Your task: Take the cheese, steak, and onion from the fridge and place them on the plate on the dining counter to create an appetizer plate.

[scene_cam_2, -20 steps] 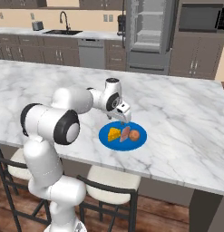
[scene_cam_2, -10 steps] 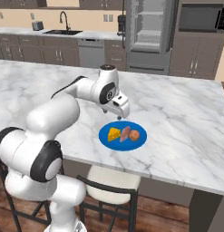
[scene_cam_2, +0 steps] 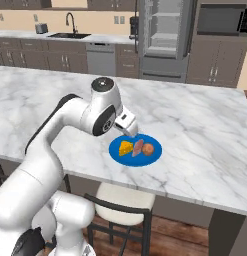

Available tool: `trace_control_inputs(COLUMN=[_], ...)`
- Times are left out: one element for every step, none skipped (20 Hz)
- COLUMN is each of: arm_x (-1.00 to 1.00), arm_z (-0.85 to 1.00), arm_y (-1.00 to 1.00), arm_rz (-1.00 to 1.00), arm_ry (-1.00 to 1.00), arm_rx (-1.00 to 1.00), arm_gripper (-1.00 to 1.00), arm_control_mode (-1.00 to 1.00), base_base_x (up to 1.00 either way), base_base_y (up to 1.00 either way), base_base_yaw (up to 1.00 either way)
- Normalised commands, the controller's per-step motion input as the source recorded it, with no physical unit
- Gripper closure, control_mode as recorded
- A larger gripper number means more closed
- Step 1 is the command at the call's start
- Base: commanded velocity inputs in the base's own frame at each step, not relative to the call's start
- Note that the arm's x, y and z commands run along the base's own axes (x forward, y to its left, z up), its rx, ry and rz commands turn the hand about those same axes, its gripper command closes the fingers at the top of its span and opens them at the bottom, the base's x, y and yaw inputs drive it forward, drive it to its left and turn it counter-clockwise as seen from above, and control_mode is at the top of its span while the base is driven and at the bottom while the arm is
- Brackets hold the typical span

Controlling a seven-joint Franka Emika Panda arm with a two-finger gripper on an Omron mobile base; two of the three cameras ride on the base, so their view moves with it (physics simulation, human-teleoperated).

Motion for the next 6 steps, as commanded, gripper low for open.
trace_control_inputs(arm_x=[-1.0, -1.0, -1.0, -1.0, -1.0, -1.0], arm_z=[0.35, 0.27, 0.26, 0.21, 0.16, 0.14], arm_y=[-0.1, -0.18, -0.22, -0.25, -0.29, -0.31], arm_rz=[0.0, 0.01, 0.01, 0.0, 0.0, 0.0], arm_ry=[-0.24, -0.26, -0.25, -0.17, -0.13, -0.1], arm_rx=[0.0, 0.0, 0.0, 0.0, 0.0, 0.0], arm_gripper=[-1.0, -1.0, -1.0, -1.0, -1.0, -1.0], arm_control_mode=[-1.0, -1.0, -1.0, -1.0, -1.0, -1.0], base_base_x=[0.0, 0.0, 0.0, 0.0, 0.0, 0.0], base_base_y=[0.0, 0.0, 0.0, 0.0, 0.0, 0.0], base_base_yaw=[0.0, 0.0, 0.0, 0.0, 0.0, 0.0])
